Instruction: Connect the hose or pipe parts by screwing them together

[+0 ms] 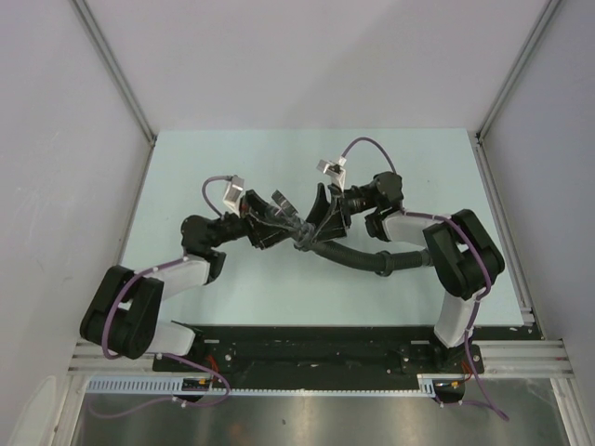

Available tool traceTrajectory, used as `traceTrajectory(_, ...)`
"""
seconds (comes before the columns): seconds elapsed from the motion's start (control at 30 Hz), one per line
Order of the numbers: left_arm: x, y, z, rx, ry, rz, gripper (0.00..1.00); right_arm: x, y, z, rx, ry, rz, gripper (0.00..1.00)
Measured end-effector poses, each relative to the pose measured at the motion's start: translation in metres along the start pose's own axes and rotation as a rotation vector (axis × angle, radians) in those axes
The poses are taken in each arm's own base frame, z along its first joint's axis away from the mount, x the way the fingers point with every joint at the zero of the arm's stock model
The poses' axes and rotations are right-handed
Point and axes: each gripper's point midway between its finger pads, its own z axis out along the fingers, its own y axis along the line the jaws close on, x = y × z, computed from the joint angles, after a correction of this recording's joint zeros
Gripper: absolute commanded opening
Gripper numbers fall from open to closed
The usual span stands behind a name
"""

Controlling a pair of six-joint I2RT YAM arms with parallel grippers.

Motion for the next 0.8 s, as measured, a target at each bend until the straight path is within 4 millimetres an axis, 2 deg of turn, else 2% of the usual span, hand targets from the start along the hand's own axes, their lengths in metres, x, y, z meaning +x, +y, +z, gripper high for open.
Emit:
traceTrajectory(0.03, -0.001, 0.001, 0.001, 0.009, 0.008, -0.004, 0.27, 0.000, 0.000, -0.001, 0.001, 0.000, -0.001, 0.00)
traceTrajectory(0.13, -0.003, 0.005, 0.003, 0.011, 0.016, -0.022, 0.51, -0.002, -0.002, -0.004, 0.011, -0.009, 0.007, 0.00)
traceTrajectory(0.2, -0.003, 0.006, 0.003, 0.006, 0.015, -0.032, 0.55, -0.003, -0.002, -0.005, 0.016, -0.015, 0.016, 0.00)
traceTrajectory(0.27, -0.005, 0.008, 0.002, 0.001, 0.012, -0.038, 0.80, -0.005, -0.003, -0.005, 0.022, -0.024, 0.022, 0.00)
traceTrajectory(0.5, -0.016, 0.024, -0.008, -0.066, -0.025, -0.033, 0.91, -0.009, -0.005, -0.007, 0.037, -0.044, 0.047, 0.00)
traceTrajectory(0.8, -0.019, 0.035, -0.024, -0.134, -0.058, -0.046, 0.90, -0.014, -0.010, -0.015, 0.062, -0.067, 0.048, 0.00)
